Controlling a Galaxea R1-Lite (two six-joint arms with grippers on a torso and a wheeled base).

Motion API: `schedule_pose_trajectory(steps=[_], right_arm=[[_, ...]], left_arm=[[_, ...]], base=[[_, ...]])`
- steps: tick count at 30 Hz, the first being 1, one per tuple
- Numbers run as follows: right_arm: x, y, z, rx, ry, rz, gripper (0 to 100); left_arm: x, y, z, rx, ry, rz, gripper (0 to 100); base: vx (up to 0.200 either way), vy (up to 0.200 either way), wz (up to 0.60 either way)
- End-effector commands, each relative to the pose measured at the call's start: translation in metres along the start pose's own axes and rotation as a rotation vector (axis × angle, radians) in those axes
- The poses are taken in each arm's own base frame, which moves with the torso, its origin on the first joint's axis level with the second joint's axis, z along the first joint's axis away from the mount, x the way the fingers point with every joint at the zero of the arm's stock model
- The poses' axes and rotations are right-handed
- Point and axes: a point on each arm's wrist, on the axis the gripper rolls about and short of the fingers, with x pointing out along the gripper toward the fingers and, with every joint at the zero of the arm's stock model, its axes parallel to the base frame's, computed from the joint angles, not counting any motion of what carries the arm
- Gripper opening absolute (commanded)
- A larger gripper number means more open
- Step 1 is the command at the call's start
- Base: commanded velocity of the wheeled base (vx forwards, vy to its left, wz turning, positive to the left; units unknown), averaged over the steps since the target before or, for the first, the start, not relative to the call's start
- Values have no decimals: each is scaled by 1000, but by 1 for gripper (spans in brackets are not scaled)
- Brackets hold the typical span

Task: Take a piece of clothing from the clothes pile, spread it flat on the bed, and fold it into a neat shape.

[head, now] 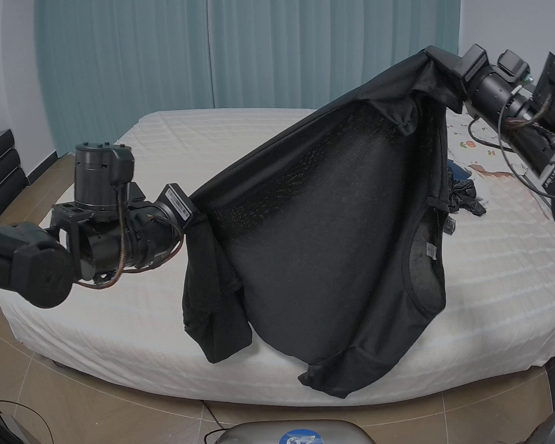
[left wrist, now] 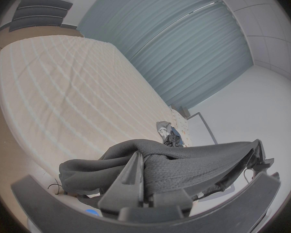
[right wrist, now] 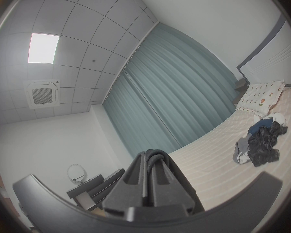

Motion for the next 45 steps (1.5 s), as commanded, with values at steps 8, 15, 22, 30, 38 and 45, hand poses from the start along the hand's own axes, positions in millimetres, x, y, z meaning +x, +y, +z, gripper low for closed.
schedule_pose_trajectory(steps=[8,15,22,30,38,45], right_arm=[[43,-82,-85,-14,114,-160,0],[48,-111,-125,-25,119,-241,0],[53,-138,-159,-31,130,-269,0],[59,-168,-197,-33,181,-309,100],[31,-226,-219,-130,313,-495,100],[32,-250,-207,-163,213,-559,100]], left_arm=[[108,38,-20,-2,63,141,0],[147,52,-29,-1,59,171,0],[188,64,-30,4,-52,224,0],[213,76,-36,4,-71,236,100],[229,91,-11,5,-244,311,100],[235,93,18,29,-317,295,100]], base=[[125,0,0],[0,0,0],[0,0,0],[0,0,0],[0,0,0],[0,0,0]])
